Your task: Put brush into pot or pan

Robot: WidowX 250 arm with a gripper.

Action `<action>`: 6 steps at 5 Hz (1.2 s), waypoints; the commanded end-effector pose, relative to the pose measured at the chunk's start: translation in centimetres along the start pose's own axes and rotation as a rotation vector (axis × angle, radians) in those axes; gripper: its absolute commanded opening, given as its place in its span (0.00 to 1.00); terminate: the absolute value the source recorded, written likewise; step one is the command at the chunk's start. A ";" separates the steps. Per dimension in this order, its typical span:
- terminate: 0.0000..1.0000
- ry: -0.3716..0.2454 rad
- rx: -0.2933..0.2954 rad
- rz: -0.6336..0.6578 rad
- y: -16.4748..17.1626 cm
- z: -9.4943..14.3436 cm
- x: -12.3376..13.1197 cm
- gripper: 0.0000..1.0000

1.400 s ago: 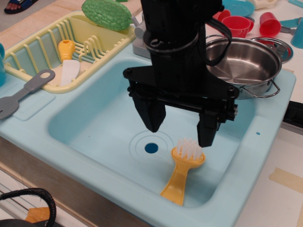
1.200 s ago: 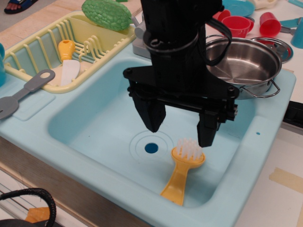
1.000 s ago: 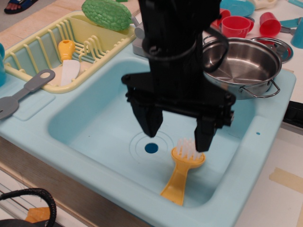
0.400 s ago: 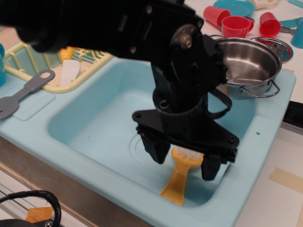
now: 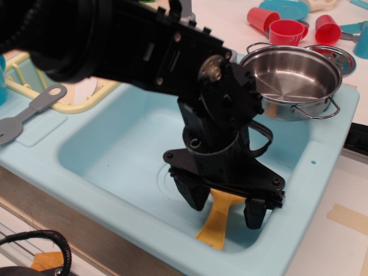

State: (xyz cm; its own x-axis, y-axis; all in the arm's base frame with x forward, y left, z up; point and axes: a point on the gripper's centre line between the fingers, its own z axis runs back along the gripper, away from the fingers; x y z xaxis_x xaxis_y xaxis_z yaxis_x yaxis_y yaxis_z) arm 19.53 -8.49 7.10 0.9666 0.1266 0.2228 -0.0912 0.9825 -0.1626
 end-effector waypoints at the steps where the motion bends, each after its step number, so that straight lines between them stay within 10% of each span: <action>1: 0.00 0.022 -0.024 0.019 0.5 -0.7 -0.3 1.00; 3: 0.00 0.031 -0.043 0.033 0.7 -1.3 -0.4 1.00; 4: 0.00 0.072 -0.050 0.047 0.8 -1.8 -0.1 0.00; 6: 0.00 0.067 -0.023 0.050 0.5 -0.7 0.0 0.00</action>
State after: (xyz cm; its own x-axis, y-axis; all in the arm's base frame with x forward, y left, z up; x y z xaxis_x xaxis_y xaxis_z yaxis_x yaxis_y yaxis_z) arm 19.04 -7.64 7.08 0.9792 0.1791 0.0957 -0.1645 0.9759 -0.1434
